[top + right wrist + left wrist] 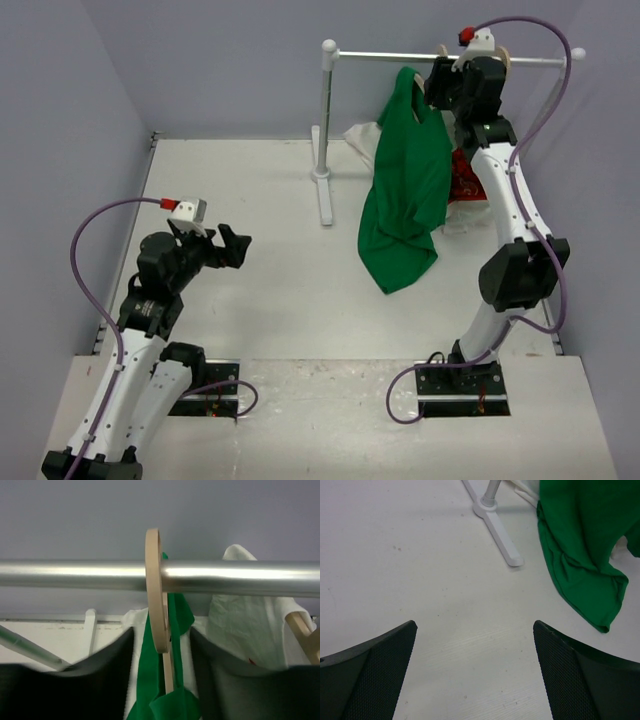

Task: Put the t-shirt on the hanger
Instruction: Place the hanger at the clothesline, then reset both arms

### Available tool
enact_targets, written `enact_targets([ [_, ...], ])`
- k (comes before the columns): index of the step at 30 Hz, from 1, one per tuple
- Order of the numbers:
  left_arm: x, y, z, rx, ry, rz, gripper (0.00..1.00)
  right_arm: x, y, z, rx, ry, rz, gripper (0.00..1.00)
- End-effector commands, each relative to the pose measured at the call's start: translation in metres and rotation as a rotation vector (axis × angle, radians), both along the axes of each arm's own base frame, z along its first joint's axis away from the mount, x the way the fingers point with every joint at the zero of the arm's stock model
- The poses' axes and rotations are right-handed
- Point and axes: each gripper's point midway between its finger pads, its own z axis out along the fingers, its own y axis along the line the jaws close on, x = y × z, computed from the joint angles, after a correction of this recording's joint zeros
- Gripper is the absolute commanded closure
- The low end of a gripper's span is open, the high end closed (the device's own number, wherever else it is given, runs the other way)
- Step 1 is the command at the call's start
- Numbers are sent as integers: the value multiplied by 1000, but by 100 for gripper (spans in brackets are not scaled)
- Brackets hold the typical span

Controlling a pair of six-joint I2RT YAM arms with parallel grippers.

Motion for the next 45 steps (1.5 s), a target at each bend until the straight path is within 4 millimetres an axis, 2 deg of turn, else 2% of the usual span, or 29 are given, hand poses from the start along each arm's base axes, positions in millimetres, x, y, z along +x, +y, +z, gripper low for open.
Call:
enact_targets([
  [1, 13, 34, -2, 22, 27, 214, 0, -40, -5, 54, 55, -124, -15, 25],
  [3, 16, 50, 0, 16, 27, 315, 0, -54, -7, 56, 63, -112, -27, 16],
  [5, 17, 67, 11, -26, 26, 440, 0, -75, -11, 58, 77, -99, -42, 3],
  [6, 17, 73, 12, -28, 30, 478, 0, -88, -12, 57, 84, -87, -45, 1],
  [8, 17, 79, 17, -16, 27, 508, 0, -122, -14, 52, 91, -54, -39, 1],
  [10, 19, 82, 23, 8, 18, 517, 0, -148, -14, 41, 91, -19, -30, 1],
  [11, 18, 88, 24, 16, 22, 546, 0, -158, -16, 22, 88, 23, -34, 1],
  [13, 19, 95, 29, 22, 18, 588, 0, -186, -20, 14, 119, 42, -64, 1],
  [14, 19, 95, 32, 20, 17, 594, 0, -199, -22, 21, 143, 26, -77, 1],
  [15, 17, 105, 36, 20, 13, 653, 0, -217, -24, 19, 187, 28, -93, 1],
  [17, 15, 116, 43, 14, 13, 727, 0, -239, -21, -3, 214, 61, -80, 1],
  [20, 8, 135, 55, 17, 7, 856, 0, -273, -13, -16, 239, 55, -19, 1],
  [23, 7, 141, 46, 61, 15, 883, 0, -303, -7, -24, 219, 26, 51, 1],
  [26, 11, 133, 37, 92, 13, 816, 0, -328, -15, -31, 202, -6, 22, 1],
  [28, 11, 133, 31, 98, 14, 810, 0, -333, -16, -39, 210, -7, 7, 1],
  [29, 10, 134, 31, 99, 10, 813, 0, -343, -14, -36, 210, -52, 31, 1],
  [31, 10, 132, 35, 74, -6, 807, 0, -347, -18, -42, 202, -68, 18, 1],
  [33, 12, 122, 38, 40, -19, 754, 0, -346, -22, -52, 189, -61, -9, 1],
  [37, 15, 110, 31, 68, -12, 666, 0, -345, -32, -60, 168, -62, -59, 1],
  [45, 14, 110, 29, 91, -16, 664, 0, -342, -45, -62, 129, -88, -127, 1],
])
